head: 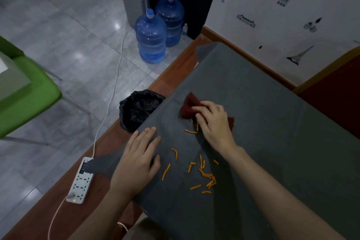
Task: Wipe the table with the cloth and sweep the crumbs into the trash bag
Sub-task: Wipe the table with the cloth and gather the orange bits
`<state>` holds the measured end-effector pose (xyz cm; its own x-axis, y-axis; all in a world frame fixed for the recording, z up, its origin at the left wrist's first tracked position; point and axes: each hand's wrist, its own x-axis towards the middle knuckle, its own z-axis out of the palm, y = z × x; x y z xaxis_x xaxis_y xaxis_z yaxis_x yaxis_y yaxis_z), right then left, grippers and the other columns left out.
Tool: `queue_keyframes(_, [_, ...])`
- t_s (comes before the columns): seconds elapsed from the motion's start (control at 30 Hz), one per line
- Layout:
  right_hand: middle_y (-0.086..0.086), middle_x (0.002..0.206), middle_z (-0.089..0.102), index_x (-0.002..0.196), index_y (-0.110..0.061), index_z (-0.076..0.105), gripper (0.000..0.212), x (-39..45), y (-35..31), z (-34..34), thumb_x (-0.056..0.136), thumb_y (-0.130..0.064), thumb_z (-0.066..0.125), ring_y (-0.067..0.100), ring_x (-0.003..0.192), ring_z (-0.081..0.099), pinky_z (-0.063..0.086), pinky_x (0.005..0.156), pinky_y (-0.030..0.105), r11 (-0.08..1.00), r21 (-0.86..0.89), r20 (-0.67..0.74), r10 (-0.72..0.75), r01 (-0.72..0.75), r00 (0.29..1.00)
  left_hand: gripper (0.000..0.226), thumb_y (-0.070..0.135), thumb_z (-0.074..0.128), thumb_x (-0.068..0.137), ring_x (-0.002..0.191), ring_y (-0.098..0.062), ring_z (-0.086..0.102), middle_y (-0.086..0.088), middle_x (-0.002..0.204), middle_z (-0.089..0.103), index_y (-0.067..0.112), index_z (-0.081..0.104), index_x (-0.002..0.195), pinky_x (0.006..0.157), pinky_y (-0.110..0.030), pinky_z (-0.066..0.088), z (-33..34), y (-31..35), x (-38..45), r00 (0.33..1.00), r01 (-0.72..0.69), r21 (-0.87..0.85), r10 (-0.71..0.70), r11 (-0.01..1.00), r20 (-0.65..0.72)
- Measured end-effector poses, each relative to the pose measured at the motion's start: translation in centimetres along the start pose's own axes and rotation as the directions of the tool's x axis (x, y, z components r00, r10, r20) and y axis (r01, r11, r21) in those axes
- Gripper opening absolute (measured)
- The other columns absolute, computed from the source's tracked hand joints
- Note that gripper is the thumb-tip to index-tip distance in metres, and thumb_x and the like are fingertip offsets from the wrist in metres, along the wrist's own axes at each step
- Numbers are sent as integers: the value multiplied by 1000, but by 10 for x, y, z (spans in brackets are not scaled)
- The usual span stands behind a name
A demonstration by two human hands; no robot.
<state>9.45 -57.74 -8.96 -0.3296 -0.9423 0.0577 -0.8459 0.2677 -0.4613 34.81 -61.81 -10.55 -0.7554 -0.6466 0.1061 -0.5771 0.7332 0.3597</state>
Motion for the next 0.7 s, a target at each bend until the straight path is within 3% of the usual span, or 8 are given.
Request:
queue_keyframes(0.2, [-9,132,53,120,-28,60,30,-46,9,-12,101,-36,38,16,111,46,38,92,33,954,-10,234,-289,300,928,43,23,56,87,137,-26,40,-13,143,48,5,59,126,116,-47,28,0,0,-1,1000,3,15,-3,1000,8])
queue_keyframes(0.33, [-6,132,55,119,-26,61,27,-60,11,-22,101,-31,42,19,111,49,42,94,36,945,-15,308,-305,325,901,42,22,56,86,137,-25,39,-13,143,48,5,58,125,116,-46,26,1,0,-1,1000,3,-2,-3,1000,-4])
queue_keyframes(0.53, [3,124,60,115,-14,66,30,-99,6,-59,99,-24,43,23,109,53,44,95,39,996,-22,-30,-88,88,996,42,23,52,88,137,-26,39,-13,145,46,6,55,127,118,-45,22,0,-1,-2,1000,1,-32,0,999,16])
queue_keyframes(0.7, [6,122,59,115,-14,65,32,-160,-36,-50,100,-28,40,23,106,52,43,93,35,998,1,-92,-66,66,994,39,8,48,91,137,-27,38,-15,144,46,3,55,129,118,-46,22,-4,-1,-3,1000,4,-97,-3,995,8])
